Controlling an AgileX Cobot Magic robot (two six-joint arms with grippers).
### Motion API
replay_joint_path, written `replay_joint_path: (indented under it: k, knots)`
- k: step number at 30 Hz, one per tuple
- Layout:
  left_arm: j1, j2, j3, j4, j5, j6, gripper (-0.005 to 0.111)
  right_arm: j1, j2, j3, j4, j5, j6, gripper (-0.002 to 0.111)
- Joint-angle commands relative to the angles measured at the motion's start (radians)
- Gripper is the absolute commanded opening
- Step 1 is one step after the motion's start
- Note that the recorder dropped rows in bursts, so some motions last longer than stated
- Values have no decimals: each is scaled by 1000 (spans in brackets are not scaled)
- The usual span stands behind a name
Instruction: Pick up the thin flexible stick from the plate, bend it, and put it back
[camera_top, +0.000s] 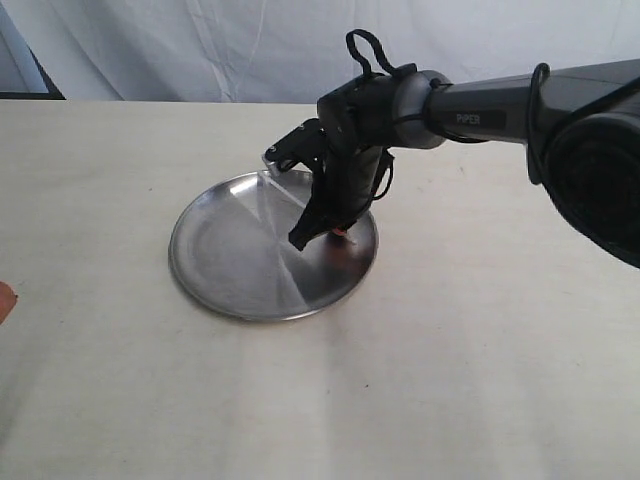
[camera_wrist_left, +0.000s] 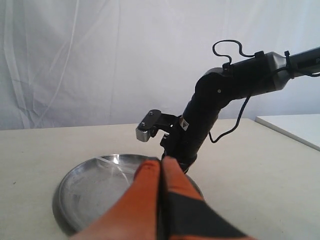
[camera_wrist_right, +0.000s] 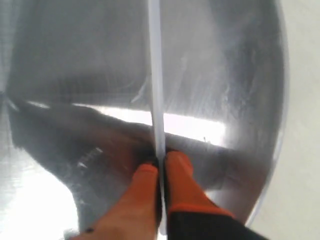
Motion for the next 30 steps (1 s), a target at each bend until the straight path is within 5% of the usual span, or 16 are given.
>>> replay_joint_path:
  k: [1,22,30]
  knots:
    - [0,-4,5,3,5,0,0,-11,7,21,58,77,-4,-1]
    - [0,-4,5,3,5,0,0,-11,-266,57,245,130,-88,-1]
    - [0,-4,5,3,5,0,0,-11,-197,85,271,68,-111,-1]
